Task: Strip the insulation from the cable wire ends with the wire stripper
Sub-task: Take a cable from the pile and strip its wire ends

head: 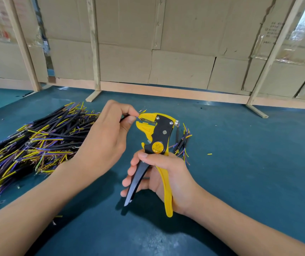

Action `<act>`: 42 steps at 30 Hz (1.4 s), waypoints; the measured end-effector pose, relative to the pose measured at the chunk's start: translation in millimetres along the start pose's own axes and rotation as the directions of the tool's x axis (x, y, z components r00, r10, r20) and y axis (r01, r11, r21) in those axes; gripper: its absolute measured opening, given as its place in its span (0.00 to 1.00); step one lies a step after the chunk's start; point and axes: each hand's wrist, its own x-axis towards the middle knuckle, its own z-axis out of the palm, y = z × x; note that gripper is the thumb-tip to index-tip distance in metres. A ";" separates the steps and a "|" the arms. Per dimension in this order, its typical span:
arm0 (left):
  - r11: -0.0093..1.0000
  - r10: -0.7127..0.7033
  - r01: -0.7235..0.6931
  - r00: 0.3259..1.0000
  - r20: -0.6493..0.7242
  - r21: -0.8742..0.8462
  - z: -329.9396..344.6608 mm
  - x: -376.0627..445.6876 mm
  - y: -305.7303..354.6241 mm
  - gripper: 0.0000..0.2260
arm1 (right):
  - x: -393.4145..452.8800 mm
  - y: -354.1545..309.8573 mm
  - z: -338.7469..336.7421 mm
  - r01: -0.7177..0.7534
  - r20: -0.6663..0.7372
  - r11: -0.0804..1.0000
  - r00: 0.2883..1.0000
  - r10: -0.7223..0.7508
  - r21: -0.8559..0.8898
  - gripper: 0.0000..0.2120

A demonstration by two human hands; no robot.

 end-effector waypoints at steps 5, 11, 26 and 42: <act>0.999 0.025 -0.024 0.999 -0.043 0.028 -4.0 1.7 5.4 0.07 | 0.1 0.1 -0.1 0.010 0.005 1.000 1.000 -0.010 -0.003 0.09; 0.997 0.072 -0.068 0.991 -0.114 0.037 -7.4 1.8 9.4 0.04 | -0.4 0.1 -0.2 0.029 0.025 1.000 0.999 -0.029 -0.009 0.09; 0.958 -0.080 0.058 0.994 -0.068 -0.282 -7.6 -5.9 20.2 0.03 | -1.6 1.6 -2.9 0.078 0.118 0.995 0.989 -0.085 0.058 0.12; 0.967 -0.033 0.018 0.998 -0.056 -0.255 -10.3 -6.1 19.3 0.05 | -8.6 -5.8 -0.1 0.010 0.082 0.999 0.997 -0.013 0.034 0.09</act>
